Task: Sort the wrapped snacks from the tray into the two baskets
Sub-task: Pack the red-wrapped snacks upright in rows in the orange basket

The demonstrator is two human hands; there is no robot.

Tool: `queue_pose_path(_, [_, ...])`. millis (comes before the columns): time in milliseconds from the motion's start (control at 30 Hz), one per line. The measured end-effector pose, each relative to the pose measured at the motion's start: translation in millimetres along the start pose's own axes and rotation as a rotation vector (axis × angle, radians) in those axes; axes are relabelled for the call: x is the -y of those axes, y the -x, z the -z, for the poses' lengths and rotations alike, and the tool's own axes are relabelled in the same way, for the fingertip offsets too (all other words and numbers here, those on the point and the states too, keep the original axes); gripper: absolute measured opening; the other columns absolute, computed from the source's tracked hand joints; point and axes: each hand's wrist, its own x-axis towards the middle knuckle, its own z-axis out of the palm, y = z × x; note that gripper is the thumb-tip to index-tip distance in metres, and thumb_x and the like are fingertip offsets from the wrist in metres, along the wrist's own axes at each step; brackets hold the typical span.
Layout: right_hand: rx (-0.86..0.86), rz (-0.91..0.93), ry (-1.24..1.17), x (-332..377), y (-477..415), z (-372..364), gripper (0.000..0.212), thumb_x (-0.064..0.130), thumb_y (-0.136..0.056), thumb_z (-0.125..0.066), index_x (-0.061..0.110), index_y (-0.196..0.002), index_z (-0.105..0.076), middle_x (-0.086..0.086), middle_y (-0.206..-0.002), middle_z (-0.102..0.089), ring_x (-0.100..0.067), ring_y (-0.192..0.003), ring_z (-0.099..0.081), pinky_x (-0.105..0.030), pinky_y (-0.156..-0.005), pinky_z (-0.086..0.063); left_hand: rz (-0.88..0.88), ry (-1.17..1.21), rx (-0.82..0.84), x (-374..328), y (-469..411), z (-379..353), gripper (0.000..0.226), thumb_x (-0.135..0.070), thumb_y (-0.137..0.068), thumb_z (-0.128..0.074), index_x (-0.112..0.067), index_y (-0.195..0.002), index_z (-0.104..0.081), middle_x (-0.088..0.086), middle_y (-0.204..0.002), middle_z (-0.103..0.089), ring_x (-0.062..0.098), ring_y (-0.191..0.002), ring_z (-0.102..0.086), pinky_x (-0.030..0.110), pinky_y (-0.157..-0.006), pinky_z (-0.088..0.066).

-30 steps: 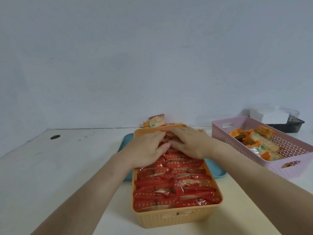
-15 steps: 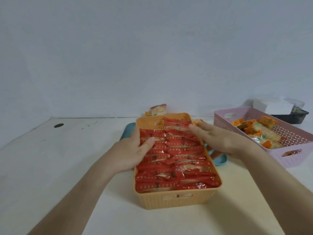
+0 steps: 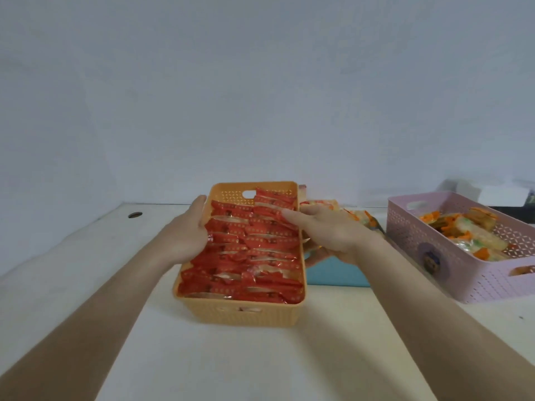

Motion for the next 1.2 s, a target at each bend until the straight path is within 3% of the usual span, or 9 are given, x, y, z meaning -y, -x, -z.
queue_pose_path(133, [0.095, -0.021, -0.030, 16, -24, -49, 0.033, 0.044, -0.098, -0.045, 0.019, -0.116, -0.057, -0.002, -0.099, -0.069, -0.019, -0.080, -0.067, -0.040, -0.069, -0.061, 0.071, 0.013, -0.001, 38, -21, 27, 0.035, -0.011, -0.096, -0.040, -0.025, -0.124, -0.055, 0.013, -0.102, -0.070, 0.028, -0.070, -0.062, 0.037, -0.064, -0.047])
queue_pose_path(233, [0.142, -0.070, -0.051, 17, -40, -75, 0.040, 0.045, -0.097, -0.046, 0.019, -0.127, -0.053, -0.005, -0.114, -0.067, -0.024, -0.097, -0.066, -0.045, -0.076, -0.060, 0.131, 0.013, 0.034, 55, -29, 36, 0.024, -0.020, -0.096, -0.046, -0.023, -0.115, -0.061, 0.008, -0.080, -0.069, 0.022, -0.054, -0.057, 0.034, -0.051, -0.045])
queue_pose_path(333, [0.134, -0.072, 0.075, 14, -46, -86, 0.044, 0.049, -0.097, -0.044, 0.021, -0.130, -0.052, -0.003, -0.116, -0.062, -0.025, -0.098, -0.063, -0.041, -0.072, -0.061, 0.220, -0.097, 0.133, 54, -31, 38, 0.037, -0.041, -0.100, -0.038, -0.015, -0.115, -0.059, 0.008, -0.092, -0.064, 0.017, -0.063, -0.055, 0.027, -0.050, -0.040])
queue_pose_path(500, [0.125, -0.120, 0.206, 12, -47, -79, 0.061, 0.064, -0.091, -0.039, 0.020, -0.133, -0.047, -0.009, -0.120, -0.060, -0.030, -0.091, -0.069, -0.038, -0.071, -0.061, 0.258, -0.300, 0.212, 49, -44, 31, 0.058, -0.047, -0.101, -0.032, 0.000, -0.131, -0.048, 0.018, -0.135, -0.052, 0.032, -0.118, -0.052, 0.034, -0.088, -0.038])
queue_pose_path(633, [0.044, -0.094, 0.278, -1, -42, -50, 0.063, 0.059, -0.093, -0.041, 0.018, -0.140, -0.043, -0.008, -0.124, -0.059, -0.018, -0.088, -0.070, -0.030, -0.070, -0.059, 0.046, -0.612, 0.003, 8, -49, 29, 0.048, -0.041, -0.098, -0.037, -0.007, -0.130, -0.045, 0.014, -0.132, -0.054, 0.032, -0.115, -0.053, 0.038, -0.089, -0.044])
queue_pose_path(800, [-0.231, 0.005, 0.282, -37, -41, 11, 0.025, 0.025, -0.092, -0.054, 0.018, -0.112, -0.067, -0.005, -0.095, -0.063, -0.017, -0.076, -0.060, -0.026, -0.060, -0.049, -0.217, -0.449, -0.064, -78, -47, -4, 0.039, -0.027, -0.090, -0.046, -0.023, -0.128, -0.056, 0.003, -0.134, -0.056, 0.028, -0.120, -0.052, 0.038, -0.097, -0.044])
queue_pose_path(967, [-0.385, 0.020, 0.300, -68, -53, 57, 0.031, 0.007, -0.089, -0.049, 0.011, -0.115, -0.065, -0.001, -0.079, -0.061, -0.003, -0.051, -0.051, -0.014, -0.043, -0.035, -0.267, -0.282, 0.065, -133, -50, -109, 0.020, -0.022, -0.082, -0.048, -0.013, -0.093, -0.061, 0.009, -0.107, -0.067, 0.030, -0.095, -0.060, 0.035, -0.074, -0.047])
queue_pose_path(1133, [-0.356, -0.026, 0.277, -85, -72, 86, 0.029, 0.004, -0.091, -0.041, 0.016, -0.105, -0.064, 0.004, -0.068, -0.056, -0.018, -0.063, -0.053, -0.027, -0.056, -0.044, -0.101, -0.333, 0.125, -105, -74, -196, 0.071, -0.044, -0.081, -0.060, -0.019, -0.141, -0.032, 0.015, -0.150, -0.029, 0.038, -0.136, -0.029, 0.044, -0.109, -0.032])
queue_pose_path(1200, [-0.265, -0.096, 0.178, -85, -77, 91, 0.024, 0.012, -0.093, -0.045, 0.020, -0.103, -0.066, -0.003, -0.074, -0.061, -0.020, -0.068, -0.056, -0.026, -0.054, -0.042, -0.066, -0.221, 0.038, -94, -81, -198, 0.064, -0.054, -0.075, -0.062, -0.032, -0.133, -0.045, 0.006, -0.135, -0.054, 0.029, -0.121, -0.051, 0.039, -0.096, -0.047])
